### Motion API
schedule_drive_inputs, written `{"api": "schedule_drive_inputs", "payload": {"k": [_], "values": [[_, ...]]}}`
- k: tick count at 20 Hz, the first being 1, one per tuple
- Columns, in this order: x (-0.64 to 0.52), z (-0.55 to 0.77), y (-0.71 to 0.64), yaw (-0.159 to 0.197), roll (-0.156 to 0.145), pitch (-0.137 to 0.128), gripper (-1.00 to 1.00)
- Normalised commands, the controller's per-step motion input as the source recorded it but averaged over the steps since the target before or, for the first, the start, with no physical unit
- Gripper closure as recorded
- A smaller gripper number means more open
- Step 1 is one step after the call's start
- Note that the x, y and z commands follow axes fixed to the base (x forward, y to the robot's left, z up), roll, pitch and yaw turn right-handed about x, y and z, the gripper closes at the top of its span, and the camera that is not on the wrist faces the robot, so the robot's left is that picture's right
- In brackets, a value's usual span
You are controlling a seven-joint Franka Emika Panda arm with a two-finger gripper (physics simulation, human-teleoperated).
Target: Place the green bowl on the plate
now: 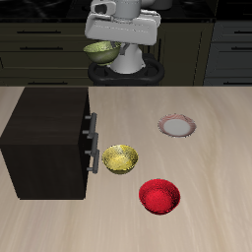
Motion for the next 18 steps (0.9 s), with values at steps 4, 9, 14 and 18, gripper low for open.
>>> {"api": "schedule_drive_inputs", "payload": {"k": [4,9,14,18], "values": [[-0.12,-0.16,0.27,-0.02,-0.004,-0.004,1.0],[-0.04,-0.28,0.37,0.007,0.031,0.033,1.0],[0.03,-0.28,0.44,0.027,0.021,0.023,1.0],[0.03,-0.19,0.44,0.004,0.037,0.02,1.0]]}}
